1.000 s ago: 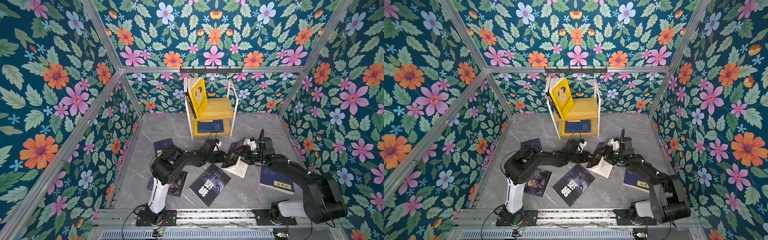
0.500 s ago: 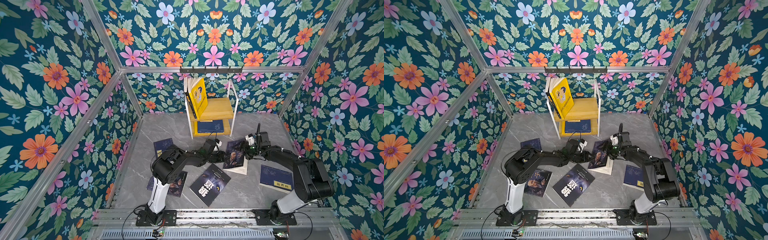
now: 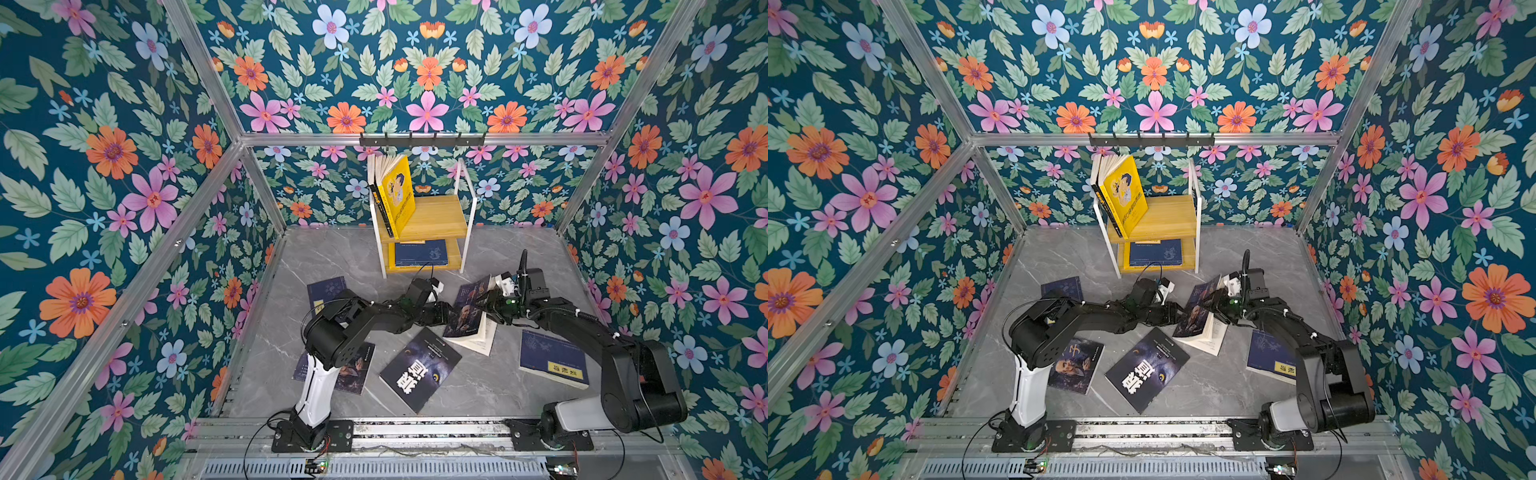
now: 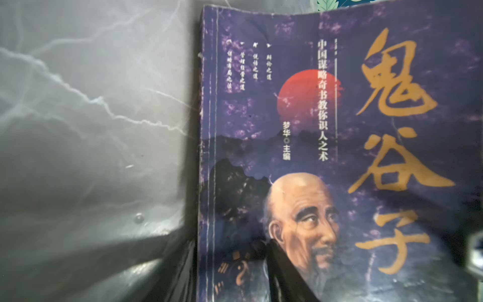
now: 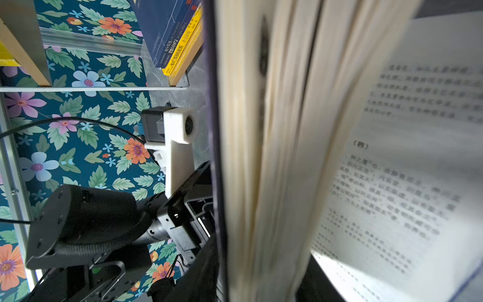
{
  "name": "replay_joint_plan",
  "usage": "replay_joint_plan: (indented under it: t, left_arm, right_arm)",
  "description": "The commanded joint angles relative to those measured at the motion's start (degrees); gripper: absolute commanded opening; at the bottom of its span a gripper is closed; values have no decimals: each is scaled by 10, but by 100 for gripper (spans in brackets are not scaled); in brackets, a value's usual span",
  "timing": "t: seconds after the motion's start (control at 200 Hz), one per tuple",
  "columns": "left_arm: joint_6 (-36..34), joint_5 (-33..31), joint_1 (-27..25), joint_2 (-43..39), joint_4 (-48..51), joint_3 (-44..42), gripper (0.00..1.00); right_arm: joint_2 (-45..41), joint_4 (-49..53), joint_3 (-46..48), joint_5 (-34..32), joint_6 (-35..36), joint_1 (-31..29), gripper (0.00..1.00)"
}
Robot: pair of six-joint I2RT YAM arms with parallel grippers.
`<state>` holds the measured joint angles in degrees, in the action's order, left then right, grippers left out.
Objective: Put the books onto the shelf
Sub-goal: 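Grasp the purple book's edges with both grippers and stand it upright, then lift the upright purple book with both grippers and carry it toward the shelf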
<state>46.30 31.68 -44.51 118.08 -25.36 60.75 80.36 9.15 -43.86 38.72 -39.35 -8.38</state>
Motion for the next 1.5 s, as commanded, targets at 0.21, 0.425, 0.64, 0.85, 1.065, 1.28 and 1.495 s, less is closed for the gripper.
replay_joint_plan:
  t: [0.21, 0.425, 0.64, 0.85, 1.065, 1.28, 1.495]
  left_arm:
    - [-2, -13, -1, 2, 64, -6, 48]
    - [-5, -12, 0, -11, 66, -5, 48]
    - [-41, -14, 9, -85, 89, -9, 70]
    - [-64, 9, 40, -194, 72, -44, 91]
    - [-69, 95, 87, -269, 48, -52, 97]
    - [-62, 147, 98, -312, -2, -67, 86]
    - [21, 170, 102, -327, -77, -83, 69]
  right_arm:
    - [-33, 42, 7, -11, 17, -1, 28]
    - [-1, 55, -6, -27, 19, 0, 0]
    - [-67, 83, -26, 31, 76, 0, 0]
    - [-162, 103, -47, 117, 115, 0, 0]
    - [-190, 73, -72, 171, 95, 0, 0]
    - [-201, -32, -68, 200, 35, -13, 0]
    - [-182, -18, -99, 180, 64, -79, 0]
